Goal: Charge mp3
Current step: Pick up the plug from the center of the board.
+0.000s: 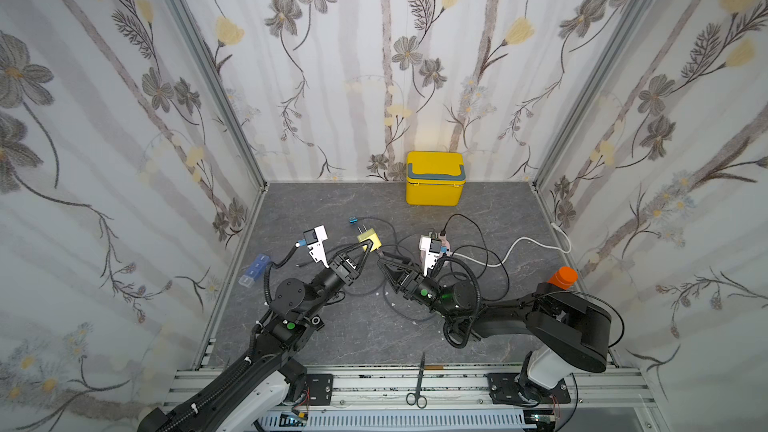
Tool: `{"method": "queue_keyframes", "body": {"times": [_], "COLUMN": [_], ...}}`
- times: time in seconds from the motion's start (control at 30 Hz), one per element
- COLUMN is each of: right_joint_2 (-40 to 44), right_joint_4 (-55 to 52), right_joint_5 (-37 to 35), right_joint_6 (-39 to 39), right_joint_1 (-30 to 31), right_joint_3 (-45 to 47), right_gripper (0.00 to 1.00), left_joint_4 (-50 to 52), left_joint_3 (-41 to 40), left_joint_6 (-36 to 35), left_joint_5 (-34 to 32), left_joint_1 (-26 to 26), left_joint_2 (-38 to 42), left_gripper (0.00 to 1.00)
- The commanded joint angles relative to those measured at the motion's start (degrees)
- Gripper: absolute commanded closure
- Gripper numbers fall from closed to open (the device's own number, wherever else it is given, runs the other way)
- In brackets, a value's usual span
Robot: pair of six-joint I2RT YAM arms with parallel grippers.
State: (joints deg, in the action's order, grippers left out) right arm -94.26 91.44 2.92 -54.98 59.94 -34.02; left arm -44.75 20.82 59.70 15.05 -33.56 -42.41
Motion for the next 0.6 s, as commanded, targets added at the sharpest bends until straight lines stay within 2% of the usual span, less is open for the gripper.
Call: {"method": "queue_keyframes", "body": {"times": [0.0,0.17,0.27,0.37,0.47,0.57], "right_joint_2": [-0.75,-1.26,-1.70,-2.05,-2.43,-2.74], "right_joint_4": [14.21,14.21,14.32,14.28,14.28,14.34], "right_joint_5": [-1.47,-2.23,-2.18,-0.99,-0.15,0.05], "right_joint_6": [0.31,1.28,1.06,0.43,-1.12,-2.38], "right_joint_1": [-0.53,-0.61,-0.62,-0.61,-0.62,-0.61], "right_joint_3": [-1.58,-3.71,-4.46,-5.17,-5.11,-5.10], "right_gripper": [0.26,0.29,0.35,0.46,0.48,0.56], "left_joint_4": [-4.10,-6.47,-7.37,-7.98,-7.90,-8.03], "left_joint_3": [-0.36,-1.95,-2.05,-2.32,-2.36,-1.99], "left_joint_6": [1.73,2.98,3.23,3.08,2.79,2.45], "left_joint_5": [-0.96,-2.43,-2.22,-3.21,-4.14,-4.41], "left_joint_1": [-0.70,-1.75,-2.10,-2.54,-2.65,-2.56], "left_joint_2": [-0.21,-1.32,-2.52,-2.68,-2.50,-2.63], "left_gripper": [0.91,0.91,0.91,0.90,0.90,0.90]}}
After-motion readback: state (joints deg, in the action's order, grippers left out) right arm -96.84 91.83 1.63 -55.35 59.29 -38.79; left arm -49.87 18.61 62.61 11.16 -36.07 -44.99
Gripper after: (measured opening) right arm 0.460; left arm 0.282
